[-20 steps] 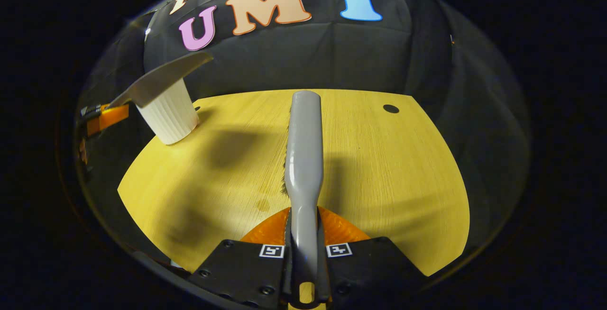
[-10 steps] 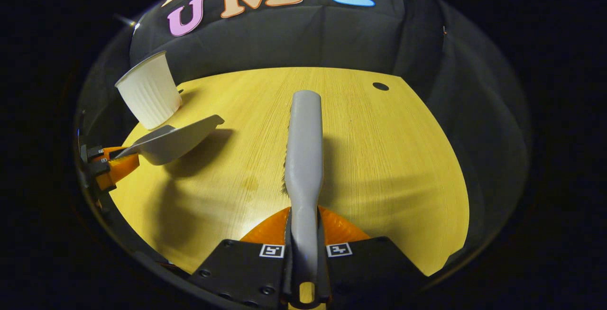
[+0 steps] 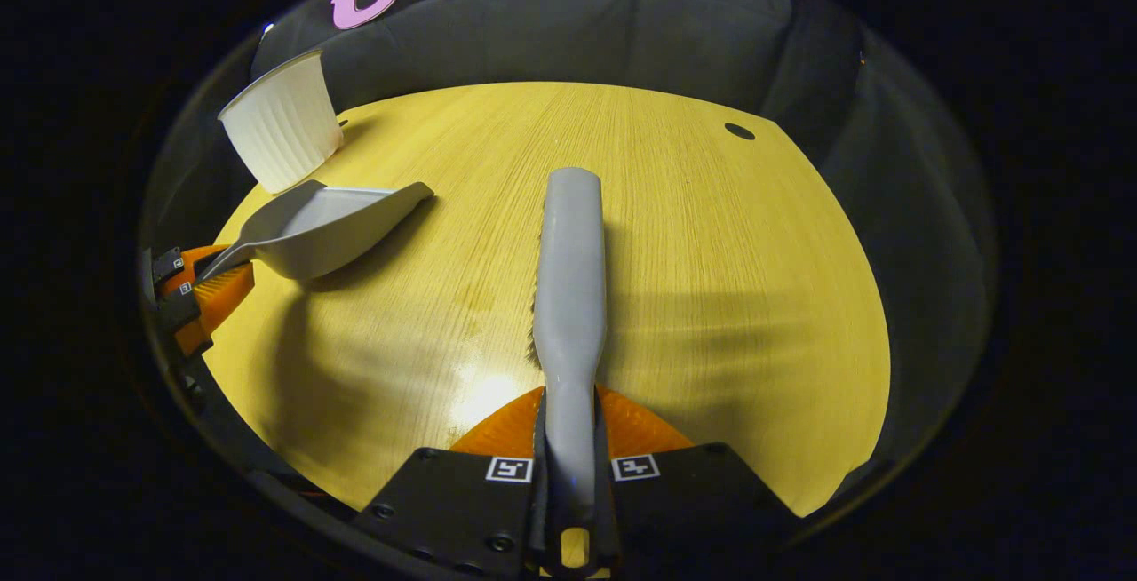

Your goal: Pick up the small broom and dustpan from the desktop, sweep the trash into the dustpan with the broom, and then empty the trash into the garbage bin.

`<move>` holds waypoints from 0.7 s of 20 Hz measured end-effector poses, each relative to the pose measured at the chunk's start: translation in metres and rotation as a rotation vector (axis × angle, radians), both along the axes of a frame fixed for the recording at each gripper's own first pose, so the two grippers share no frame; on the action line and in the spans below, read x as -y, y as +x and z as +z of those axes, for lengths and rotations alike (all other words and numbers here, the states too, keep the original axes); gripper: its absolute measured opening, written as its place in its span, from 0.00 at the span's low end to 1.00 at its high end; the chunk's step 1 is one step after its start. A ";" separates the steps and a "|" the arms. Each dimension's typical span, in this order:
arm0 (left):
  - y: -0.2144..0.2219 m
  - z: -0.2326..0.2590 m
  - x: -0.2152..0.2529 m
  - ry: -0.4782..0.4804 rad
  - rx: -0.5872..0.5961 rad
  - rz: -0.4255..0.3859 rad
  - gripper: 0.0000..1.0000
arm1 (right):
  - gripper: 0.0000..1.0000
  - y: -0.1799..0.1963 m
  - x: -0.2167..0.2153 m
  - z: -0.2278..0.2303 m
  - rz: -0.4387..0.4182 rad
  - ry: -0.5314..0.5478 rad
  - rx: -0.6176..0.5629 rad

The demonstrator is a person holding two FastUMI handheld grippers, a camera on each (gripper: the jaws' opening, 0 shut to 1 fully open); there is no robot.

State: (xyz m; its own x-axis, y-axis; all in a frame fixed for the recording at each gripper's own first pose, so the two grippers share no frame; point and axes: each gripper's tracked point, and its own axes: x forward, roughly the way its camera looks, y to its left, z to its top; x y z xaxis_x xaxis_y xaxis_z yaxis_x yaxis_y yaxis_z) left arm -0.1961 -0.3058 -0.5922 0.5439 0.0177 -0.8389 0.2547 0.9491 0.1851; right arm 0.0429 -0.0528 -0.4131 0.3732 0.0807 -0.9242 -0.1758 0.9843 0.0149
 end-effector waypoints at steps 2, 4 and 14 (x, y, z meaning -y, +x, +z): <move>-0.007 -0.004 0.001 -0.003 -0.016 0.015 0.28 | 0.17 -0.002 0.000 0.001 0.005 -0.010 -0.017; -0.011 -0.009 -0.002 -0.001 -0.033 0.023 0.28 | 0.18 -0.001 0.001 0.004 0.004 -0.025 -0.018; -0.024 -0.021 0.008 -0.078 -0.054 0.078 0.31 | 0.24 -0.007 0.006 0.011 -0.004 -0.082 -0.089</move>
